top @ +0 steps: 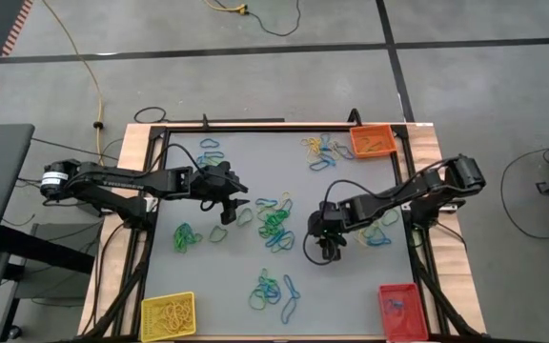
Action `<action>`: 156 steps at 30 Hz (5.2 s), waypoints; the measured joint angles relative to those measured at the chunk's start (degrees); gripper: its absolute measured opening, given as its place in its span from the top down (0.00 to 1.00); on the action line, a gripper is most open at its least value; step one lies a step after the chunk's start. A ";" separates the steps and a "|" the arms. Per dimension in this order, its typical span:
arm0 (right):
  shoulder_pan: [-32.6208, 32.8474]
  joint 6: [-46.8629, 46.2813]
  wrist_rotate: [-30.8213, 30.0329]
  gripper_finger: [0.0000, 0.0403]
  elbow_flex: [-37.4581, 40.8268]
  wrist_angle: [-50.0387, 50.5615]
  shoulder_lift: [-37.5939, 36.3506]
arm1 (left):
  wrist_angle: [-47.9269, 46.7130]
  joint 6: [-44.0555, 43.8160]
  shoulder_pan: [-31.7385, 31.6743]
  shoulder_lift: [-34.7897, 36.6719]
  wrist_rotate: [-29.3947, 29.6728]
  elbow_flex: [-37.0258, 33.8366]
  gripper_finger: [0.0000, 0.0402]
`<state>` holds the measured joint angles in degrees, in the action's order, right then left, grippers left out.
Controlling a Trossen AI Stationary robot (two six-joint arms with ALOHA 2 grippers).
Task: Sort rubber bands into baskets
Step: Put the blue rubber band into the red bin
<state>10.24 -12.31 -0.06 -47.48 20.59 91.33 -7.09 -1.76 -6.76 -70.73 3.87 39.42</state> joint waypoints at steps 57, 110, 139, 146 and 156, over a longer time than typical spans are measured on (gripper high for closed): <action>-29.26 13.72 -7.90 0.57 -0.04 -4.93 -6.78 | -0.10 0.00 0.00 0.00 0.00 0.00 0.56; -5.67 -11.66 9.04 0.96 -6.60 28.67 -24.89 | 0.02 0.00 0.00 0.01 -0.01 0.02 0.56; 45.07 -72.60 3.82 0.95 -6.60 28.31 -19.46 | 0.00 0.00 0.00 0.00 0.00 0.02 0.56; 50.53 -82.59 1.36 0.95 -6.62 22.35 -15.36 | 0.00 0.00 0.00 0.00 -0.01 0.00 0.56; 54.55 -92.00 1.43 0.93 -6.62 18.13 -9.28 | 0.00 0.00 0.00 0.01 0.00 0.02 0.56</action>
<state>64.79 -104.30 1.37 -54.11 38.72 82.05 -7.09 -1.76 -6.76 -70.72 3.87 39.44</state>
